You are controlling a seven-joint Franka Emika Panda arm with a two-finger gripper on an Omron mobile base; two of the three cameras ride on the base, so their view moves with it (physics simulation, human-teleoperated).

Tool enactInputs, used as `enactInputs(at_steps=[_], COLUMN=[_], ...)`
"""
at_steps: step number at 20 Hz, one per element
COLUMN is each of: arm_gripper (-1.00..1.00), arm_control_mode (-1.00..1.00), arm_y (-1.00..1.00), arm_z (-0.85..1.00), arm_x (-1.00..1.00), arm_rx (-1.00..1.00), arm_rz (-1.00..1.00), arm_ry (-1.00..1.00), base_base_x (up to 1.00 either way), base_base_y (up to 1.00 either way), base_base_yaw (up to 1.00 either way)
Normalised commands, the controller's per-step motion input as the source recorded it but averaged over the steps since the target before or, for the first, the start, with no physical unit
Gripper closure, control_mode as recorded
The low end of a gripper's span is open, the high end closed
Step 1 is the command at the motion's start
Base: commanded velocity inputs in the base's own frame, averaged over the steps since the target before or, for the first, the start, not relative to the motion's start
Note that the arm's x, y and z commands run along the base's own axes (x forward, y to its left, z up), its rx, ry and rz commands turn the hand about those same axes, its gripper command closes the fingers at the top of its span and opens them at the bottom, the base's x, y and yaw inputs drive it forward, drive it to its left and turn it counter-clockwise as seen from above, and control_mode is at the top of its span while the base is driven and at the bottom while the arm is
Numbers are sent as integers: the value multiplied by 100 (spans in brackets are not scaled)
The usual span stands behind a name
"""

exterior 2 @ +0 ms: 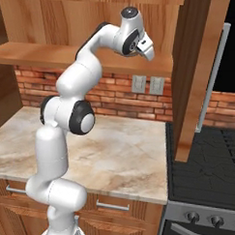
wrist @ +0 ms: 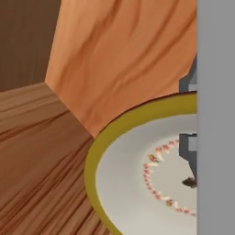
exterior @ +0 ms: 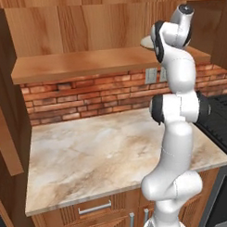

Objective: Take the smaller bowl and place it next to the appetizer plate on the dining counter , and place the larger bowl next to the plate with cooked food.

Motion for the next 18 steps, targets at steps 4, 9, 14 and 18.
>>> enactInputs(at_steps=[4,9,14,18], arm_gripper=[100,100,100,100], arm_control_mode=[-100,-100,-100,-100], arm_y=[25,64,43,11], arm_z=[-7,-44,-65,-24], arm_x=[-12,-26,-21,-49], arm_rx=[0,-4,-13,-23], arm_rz=[0,2,2,0], arm_ry=[0,0,-5,-34], base_base_x=[0,0,0,0], base_base_y=[0,0,0,0], base_base_yaw=[0,0,0,0])
